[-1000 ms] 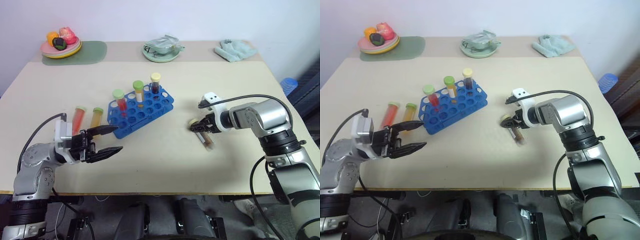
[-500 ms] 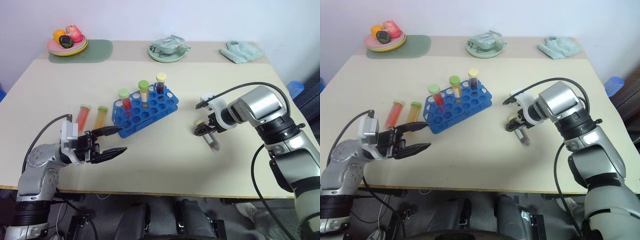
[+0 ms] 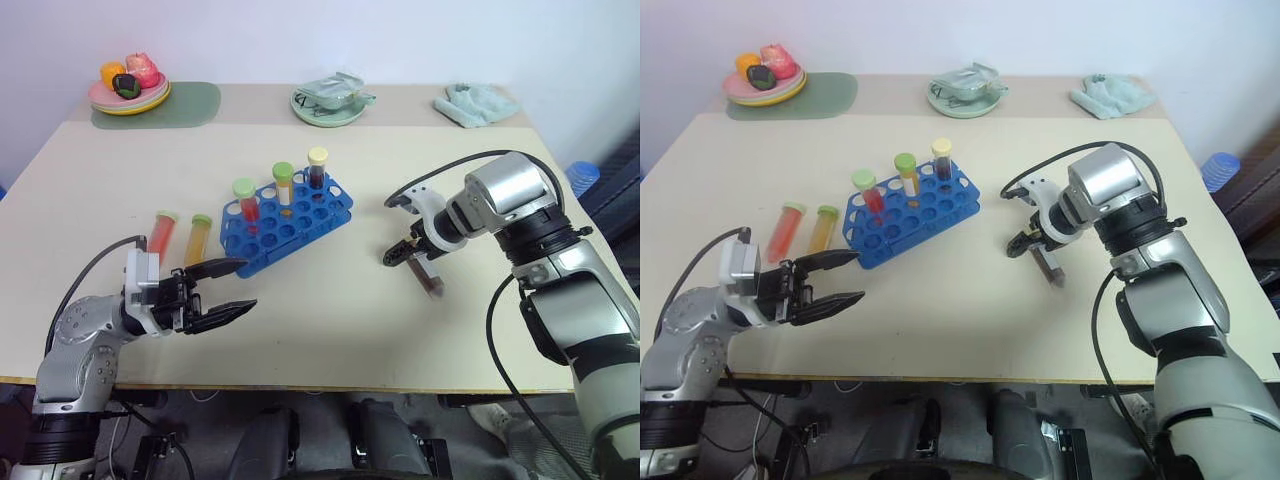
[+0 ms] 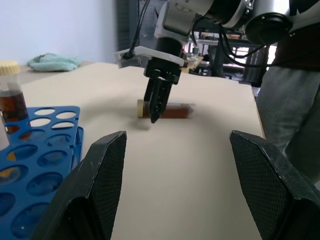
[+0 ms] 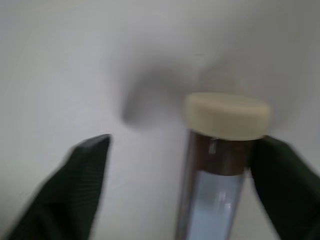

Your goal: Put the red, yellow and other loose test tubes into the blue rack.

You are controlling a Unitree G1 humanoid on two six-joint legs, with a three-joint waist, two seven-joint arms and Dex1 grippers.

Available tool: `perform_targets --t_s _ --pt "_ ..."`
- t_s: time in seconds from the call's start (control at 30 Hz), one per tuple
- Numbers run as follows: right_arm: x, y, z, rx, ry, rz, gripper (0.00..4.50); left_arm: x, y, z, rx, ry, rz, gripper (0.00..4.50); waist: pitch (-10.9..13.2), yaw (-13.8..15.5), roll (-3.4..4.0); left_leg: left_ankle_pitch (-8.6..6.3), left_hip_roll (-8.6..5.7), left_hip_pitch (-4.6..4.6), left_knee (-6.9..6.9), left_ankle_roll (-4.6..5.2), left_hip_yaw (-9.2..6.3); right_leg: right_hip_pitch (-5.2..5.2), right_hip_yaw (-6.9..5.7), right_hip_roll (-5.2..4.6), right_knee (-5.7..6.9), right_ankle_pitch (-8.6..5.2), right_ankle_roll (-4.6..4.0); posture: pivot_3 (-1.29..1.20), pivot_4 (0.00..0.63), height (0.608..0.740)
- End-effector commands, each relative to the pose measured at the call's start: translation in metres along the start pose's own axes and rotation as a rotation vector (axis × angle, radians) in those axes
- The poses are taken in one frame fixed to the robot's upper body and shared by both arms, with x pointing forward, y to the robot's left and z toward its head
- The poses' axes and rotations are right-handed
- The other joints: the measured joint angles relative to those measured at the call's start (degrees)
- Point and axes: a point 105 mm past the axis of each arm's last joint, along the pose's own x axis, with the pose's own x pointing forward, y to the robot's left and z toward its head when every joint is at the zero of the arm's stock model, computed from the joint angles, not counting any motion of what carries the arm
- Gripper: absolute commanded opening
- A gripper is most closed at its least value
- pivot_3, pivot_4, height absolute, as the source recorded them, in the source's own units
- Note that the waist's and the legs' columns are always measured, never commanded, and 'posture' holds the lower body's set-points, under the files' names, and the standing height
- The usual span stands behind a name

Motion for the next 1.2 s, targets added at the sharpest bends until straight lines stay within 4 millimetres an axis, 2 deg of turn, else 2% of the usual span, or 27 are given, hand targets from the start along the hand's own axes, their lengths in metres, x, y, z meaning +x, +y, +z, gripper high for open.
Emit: perform_targets --t_s 0.03,0.1,0.13,0.2,0.3,0.4,0.43,0.5,0.53,0.57,0.63,0.77,0.83,0.97,1.2 --pt "0.021 -0.008 -0.021 0.024 0.091 -0.023 2.06 -0.001 -0.001 0.01 0.037 -0.008 0.0 3.36 -0.04 0.03 -0.05 0.0 0.0 0.0 0.0 0.0 0.0 0.0 0.0 0.0 0.0 0.0 0.0 0.0 0.15 0.74" --pt "0.025 -0.01 -0.024 0.007 0.095 -0.041 1.04 -0.002 -0.001 0.011 0.039 -0.006 0.004 3.36 -0.13 0.02 -0.15 0.0 0.0 0.0 -0.01 0.0 0.0 0.0 0.0 0.0 -0.01 0.0 0.0 0.0 0.15 0.74" --pt "0.026 -0.011 -0.025 0.002 0.094 -0.042 0.8 -0.002 -0.001 0.011 0.039 -0.005 0.006 3.36 -0.17 -0.02 -0.16 0.0 0.0 0.0 -0.01 0.0 0.0 0.0 0.0 0.0 -0.01 0.0 0.0 0.0 0.15 0.74" --pt "0.026 -0.01 -0.024 -0.004 0.085 -0.04 0.8 -0.003 -0.001 0.011 0.038 -0.004 0.008 3.36 -0.26 -0.09 -0.24 0.0 0.0 0.05 -0.01 0.0 0.0 0.04 0.0 0.0 -0.01 0.0 0.0 0.0 0.15 0.74" --pt "0.013 0.001 -0.004 -0.053 -0.028 0.009 0.8 -0.004 -0.001 0.011 0.036 -0.002 0.014 3.36 -0.3 -0.14 -0.29 -0.01 0.0 0.11 -0.02 0.0 0.0 0.11 0.0 0.0 -0.01 0.0 0.0 0.0 0.15 0.74" --pt "-0.021 0.029 0.047 -0.154 -0.339 0.113 0.8 -0.006 0.001 0.013 0.036 -0.005 0.024 3.36 -0.24 -0.53 -0.19 -0.01 0.0 0.07 -0.03 0.0 0.0 0.05 0.01 0.0 0.0 0.0 0.0 0.0 0.15 0.74" --pt "-0.041 0.042 0.07 -0.155 -0.517 0.177 0.8 -0.007 0.001 0.013 0.035 -0.006 0.029 3.36 -0.19 -1.0 -0.12 0.0 0.0 0.01 -0.04 -0.01 0.01 -0.04 0.01 0.0 0.02 0.0 0.0 0.0 0.15 0.74" --pt "-0.082 0.056 0.106 -0.169 -0.87 0.243 0.8 -0.008 0.002 0.013 0.034 -0.007 0.041 3.36 -0.1 -1.68 0.03 0.04 0.0 -0.11 -0.05 -0.06 0.03 -0.24 0.02 0.0 0.16 0.01 0.01 0.0 0.15 0.74" --pt "-0.103 0.061 0.117 -0.182 -1.041 0.257 0.8 -0.008 0.002 0.012 0.033 -0.006 0.047 3.36 -0.06 -1.67 0.09 0.07 0.0 -0.12 -0.1 -0.11 0.06 -0.33 0.04 0.02 0.26 0.02 0.01 0.0 0.15 0.74" --pt "-0.115 0.062 0.123 -0.185 -1.14 0.241 0.8 -0.008 0.002 0.012 0.032 -0.006 0.052 3.36 -0.05 -1.43 0.11 0.1 0.0 -0.13 -0.15 -0.17 0.06 -0.4 0.03 0.03 0.35 0.01 0.01 0.0 0.15 0.74" --pt "-0.126 0.063 0.128 -0.18 -1.275 0.203 0.8 -0.008 0.002 0.011 0.027 -0.006 0.06 3.36 -0.05 -0.87 0.11 0.12 0.0 -0.13 -0.17 -0.2 0.04 -0.47 -0.01 0.03 0.5 0.01 0.0 0.0 0.15 0.74" --pt "-0.121 0.073 0.131 -0.169 -1.452 0.196 0.8 -0.008 0.005 0.011 0.02 -0.018 0.075 3.36 -0.08 -0.69 0.07 0.11 -0.02 -0.12 -0.05 -0.17 0.04 -0.31 -0.01 0.01 0.38 0.01 0.0 0.0 0.15 0.74" --pt "-0.109 0.078 0.131 -0.181 -1.517 0.181 0.8 -0.008 0.007 0.012 0.023 -0.022 0.08 3.36 -0.07 -0.98 0.09 0.11 -0.02 -0.11 -0.03 -0.16 0.05 -0.29 0.0 0.02 0.37 0.01 0.01 0.0 0.15 0.74" --pt "-0.076 0.078 0.128 -0.079 -1.611 0.188 0.8 -0.012 0.01 0.016 0.034 -0.015 0.097 3.36 -0.03 -1.68 0.14 0.25 -0.02 -0.1 -0.02 -0.41 0.06 -0.38 0.0 0.03 0.55 0.01 0.0 0.0 0.15 0.74" --pt "-0.05 0.087 0.128 -0.07 -1.684 0.224 0.8 -0.024 0.013 0.019 0.043 -0.011 0.151 3.36 0.02 -2.27 0.22 0.27 -0.02 -0.06 -0.02 -0.43 0.06 -0.42 0.02 0.07 0.68 0.0 0.0 0.0 0.15 0.74"
